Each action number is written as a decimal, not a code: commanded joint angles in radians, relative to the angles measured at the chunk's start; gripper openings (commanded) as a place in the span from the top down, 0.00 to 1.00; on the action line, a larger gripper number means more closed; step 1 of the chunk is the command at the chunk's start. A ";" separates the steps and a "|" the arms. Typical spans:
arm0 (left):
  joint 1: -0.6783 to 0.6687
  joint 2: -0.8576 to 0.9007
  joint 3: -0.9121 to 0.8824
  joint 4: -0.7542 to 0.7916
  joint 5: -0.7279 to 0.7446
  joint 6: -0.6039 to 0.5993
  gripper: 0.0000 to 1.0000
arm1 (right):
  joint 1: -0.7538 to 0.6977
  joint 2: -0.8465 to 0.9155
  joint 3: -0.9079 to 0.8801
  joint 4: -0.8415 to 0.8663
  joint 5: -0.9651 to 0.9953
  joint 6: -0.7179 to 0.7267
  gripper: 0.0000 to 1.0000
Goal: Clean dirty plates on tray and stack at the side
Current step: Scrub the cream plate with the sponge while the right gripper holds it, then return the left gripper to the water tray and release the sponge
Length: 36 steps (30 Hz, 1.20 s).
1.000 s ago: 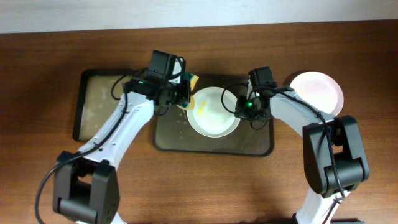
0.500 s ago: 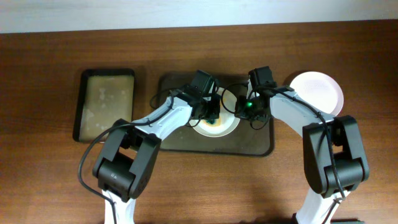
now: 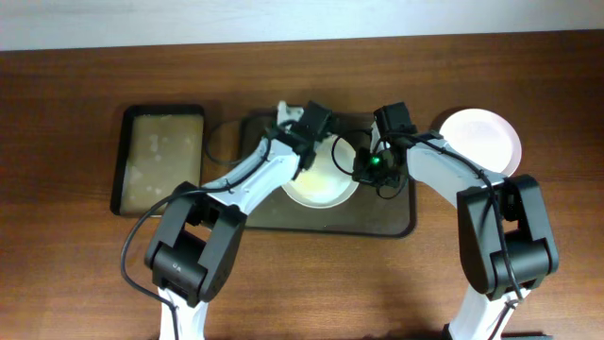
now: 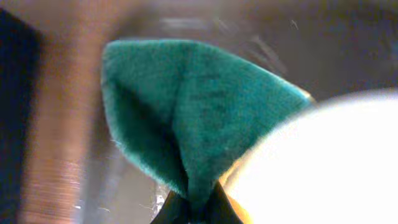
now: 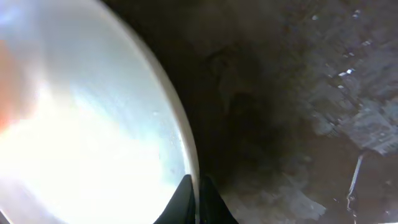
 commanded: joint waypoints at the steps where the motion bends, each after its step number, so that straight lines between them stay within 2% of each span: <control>1: 0.025 -0.015 0.098 -0.016 0.097 -0.002 1.00 | -0.007 0.036 -0.021 -0.026 0.066 -0.003 0.96; 3: 0.027 -0.018 0.109 0.008 0.386 -0.002 1.00 | -0.007 0.036 -0.021 -0.026 0.066 -0.003 0.96; 6: 0.024 -0.009 0.097 0.010 0.567 -0.002 1.00 | -0.007 0.036 -0.021 -0.026 0.065 -0.003 0.96; 7: 0.019 0.001 0.090 0.006 0.585 -0.002 1.00 | -0.007 0.036 -0.021 -0.026 0.065 -0.003 0.96; 12: 0.005 0.093 0.089 -0.014 0.516 -0.002 1.00 | -0.007 0.036 -0.021 -0.031 0.065 -0.003 0.96; 18: 0.061 0.105 0.089 -0.098 0.098 -0.002 1.00 | -0.007 0.036 -0.021 -0.034 0.065 -0.006 0.96; 21: 0.089 0.095 0.098 -0.121 -0.014 -0.002 1.00 | -0.008 0.036 -0.021 -0.042 0.065 -0.007 0.96; 26: 0.129 -0.019 0.116 -0.148 -0.002 -0.045 1.00 | -0.008 0.036 -0.021 -0.045 0.065 -0.011 0.96; 31: 0.213 -0.172 0.115 -0.147 0.222 -0.046 1.00 | -0.008 0.036 -0.021 -0.045 0.065 -0.010 0.96; 36: 0.366 -0.174 0.087 -0.151 0.298 -0.046 1.00 | -0.007 0.036 -0.021 -0.045 0.065 -0.034 0.96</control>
